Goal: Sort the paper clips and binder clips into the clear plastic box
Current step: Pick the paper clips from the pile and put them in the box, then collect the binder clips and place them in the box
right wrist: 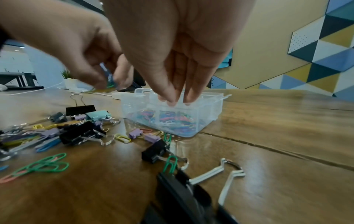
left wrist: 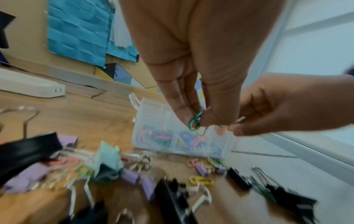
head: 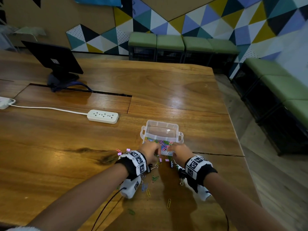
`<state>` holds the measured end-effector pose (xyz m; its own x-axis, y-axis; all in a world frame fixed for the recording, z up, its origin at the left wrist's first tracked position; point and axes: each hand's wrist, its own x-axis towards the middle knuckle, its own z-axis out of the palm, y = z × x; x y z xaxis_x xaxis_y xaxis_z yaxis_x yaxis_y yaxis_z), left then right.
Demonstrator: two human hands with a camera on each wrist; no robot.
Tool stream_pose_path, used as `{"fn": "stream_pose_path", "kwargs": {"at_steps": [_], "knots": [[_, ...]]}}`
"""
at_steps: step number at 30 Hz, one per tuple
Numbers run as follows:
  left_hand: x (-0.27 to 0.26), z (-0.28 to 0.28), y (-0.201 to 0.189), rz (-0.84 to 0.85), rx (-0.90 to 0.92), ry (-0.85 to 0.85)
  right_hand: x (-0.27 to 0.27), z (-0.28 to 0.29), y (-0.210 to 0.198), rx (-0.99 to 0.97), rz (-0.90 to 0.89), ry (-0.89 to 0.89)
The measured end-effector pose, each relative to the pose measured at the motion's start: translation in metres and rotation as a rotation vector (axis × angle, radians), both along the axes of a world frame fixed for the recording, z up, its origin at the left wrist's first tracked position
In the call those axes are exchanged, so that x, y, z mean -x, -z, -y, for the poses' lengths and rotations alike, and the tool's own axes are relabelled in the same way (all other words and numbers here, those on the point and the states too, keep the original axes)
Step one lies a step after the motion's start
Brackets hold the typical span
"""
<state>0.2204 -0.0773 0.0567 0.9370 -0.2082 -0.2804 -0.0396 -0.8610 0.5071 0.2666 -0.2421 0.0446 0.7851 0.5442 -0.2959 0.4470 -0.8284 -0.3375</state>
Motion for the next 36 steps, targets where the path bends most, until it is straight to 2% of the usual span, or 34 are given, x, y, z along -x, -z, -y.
{"fn": "stream_pose_path", "kwargs": {"at_steps": [7,11,15,19,23,27,31,33,36], "knots": [[-0.028,-0.004,0.000,0.152,0.100,-0.191,0.006,0.014,0.006,-0.083,0.009,-0.030],[-0.029,-0.005,0.011,0.126,0.168,-0.312,0.007,0.017,0.007,-0.081,0.029,-0.033],[-0.023,-0.010,0.019,0.099,0.183,-0.334,0.007,0.018,0.007,-0.071,0.030,-0.034],[-0.016,-0.019,0.016,0.137,0.254,-0.349,0.010,0.016,0.006,-0.021,0.033,-0.046],[-0.007,-0.029,0.011,0.213,0.276,-0.361,0.000,-0.002,-0.002,0.145,-0.032,-0.031],[0.005,-0.049,0.013,0.255,0.186,-0.423,-0.008,-0.008,0.000,0.100,-0.010,0.027],[0.023,-0.072,0.022,0.102,0.048,-0.432,-0.008,-0.007,0.002,0.035,0.046,0.054],[0.034,-0.080,0.025,0.025,-0.037,-0.366,-0.002,-0.010,0.002,0.005,0.080,0.018],[0.051,-0.084,0.027,-0.004,-0.154,-0.278,0.013,-0.015,0.006,-0.001,0.124,-0.130]]}}
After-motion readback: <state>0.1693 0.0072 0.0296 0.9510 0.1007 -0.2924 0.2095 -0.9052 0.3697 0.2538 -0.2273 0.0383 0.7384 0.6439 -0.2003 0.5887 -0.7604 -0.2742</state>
